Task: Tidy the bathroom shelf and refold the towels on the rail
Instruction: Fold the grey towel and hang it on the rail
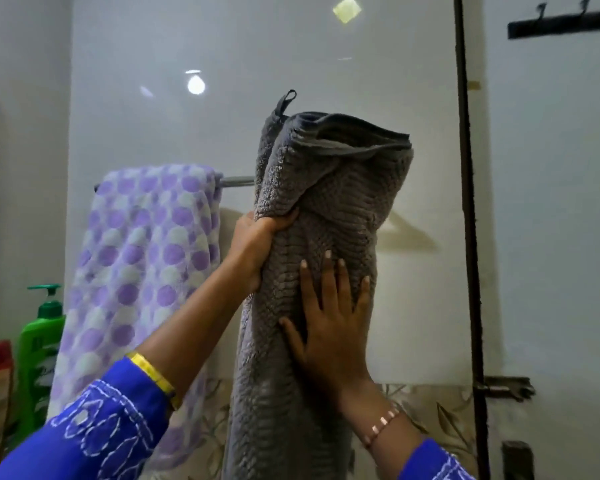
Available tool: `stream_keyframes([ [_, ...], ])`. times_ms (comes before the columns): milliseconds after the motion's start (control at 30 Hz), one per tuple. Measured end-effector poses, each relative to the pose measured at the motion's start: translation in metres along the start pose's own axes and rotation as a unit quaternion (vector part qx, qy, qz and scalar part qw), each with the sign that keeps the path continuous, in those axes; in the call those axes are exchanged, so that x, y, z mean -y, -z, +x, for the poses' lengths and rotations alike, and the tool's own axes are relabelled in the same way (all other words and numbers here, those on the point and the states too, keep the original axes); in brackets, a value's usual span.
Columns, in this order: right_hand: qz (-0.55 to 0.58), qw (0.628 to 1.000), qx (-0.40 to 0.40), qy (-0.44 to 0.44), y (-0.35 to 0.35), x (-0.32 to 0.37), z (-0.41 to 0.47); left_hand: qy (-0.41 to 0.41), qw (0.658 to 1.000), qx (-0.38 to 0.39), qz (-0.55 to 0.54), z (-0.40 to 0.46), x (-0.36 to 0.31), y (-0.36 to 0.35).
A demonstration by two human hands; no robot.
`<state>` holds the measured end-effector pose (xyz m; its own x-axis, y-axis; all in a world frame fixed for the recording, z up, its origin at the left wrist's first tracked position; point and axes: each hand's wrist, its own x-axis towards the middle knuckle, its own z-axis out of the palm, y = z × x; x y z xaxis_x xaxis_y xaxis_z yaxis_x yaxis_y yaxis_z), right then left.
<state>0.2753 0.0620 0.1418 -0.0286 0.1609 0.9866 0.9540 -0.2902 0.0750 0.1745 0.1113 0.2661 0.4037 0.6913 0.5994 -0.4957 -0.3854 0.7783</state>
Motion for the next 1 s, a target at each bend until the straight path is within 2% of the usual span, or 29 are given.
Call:
stream_keyframes([
  [167, -0.033, 0.998, -0.048, 0.026, -0.007, 0.002, 0.071, -0.005, 0.999, 0.041, -0.031, 0.034, -0.051, 0.001],
  [333, -0.077, 0.994, -0.063, 0.049, -0.011, -0.005, 0.146, -0.062, 0.996, 0.068, -0.016, 0.060, -0.104, 0.003],
  [500, -0.119, 0.988, -0.065, 0.072, -0.017, -0.007, 0.211, -0.129, 0.990, 0.055, -0.006, 0.085, -0.143, 0.007],
  [600, -0.124, 0.986, -0.061, 0.089, -0.015, -0.003, 0.249, -0.175, 0.983, -0.020, 0.057, 0.098, -0.154, 0.010],
  [633, -0.118, 0.988, -0.039, 0.092, -0.016, -0.002, 0.260, -0.202, 0.972, -0.070, 0.095, 0.100, -0.152, 0.011],
  [700, -0.100, 0.991, 0.027, 0.085, -0.026, 0.000, 0.275, -0.275, 0.930, -0.169, 0.173, 0.102, -0.138, 0.018],
  [733, -0.080, 0.992, 0.058, 0.074, -0.033, 0.001, 0.278, -0.307, 0.912, -0.177, 0.207, 0.100, -0.126, 0.021],
  [800, -0.027, 0.992, 0.108, 0.055, -0.044, 0.000, 0.277, -0.320, 0.890, -0.114, 0.303, 0.105, -0.097, 0.028],
  [900, 0.008, 0.989, 0.142, 0.025, -0.046, -0.001, 0.277, -0.229, 0.847, -0.007, 0.480, 0.118, -0.061, 0.036],
  [1000, 0.028, 0.985, 0.172, 0.011, -0.041, -0.001, 0.282, -0.200, 0.804, 0.017, 0.560, 0.123, -0.058, 0.037],
])
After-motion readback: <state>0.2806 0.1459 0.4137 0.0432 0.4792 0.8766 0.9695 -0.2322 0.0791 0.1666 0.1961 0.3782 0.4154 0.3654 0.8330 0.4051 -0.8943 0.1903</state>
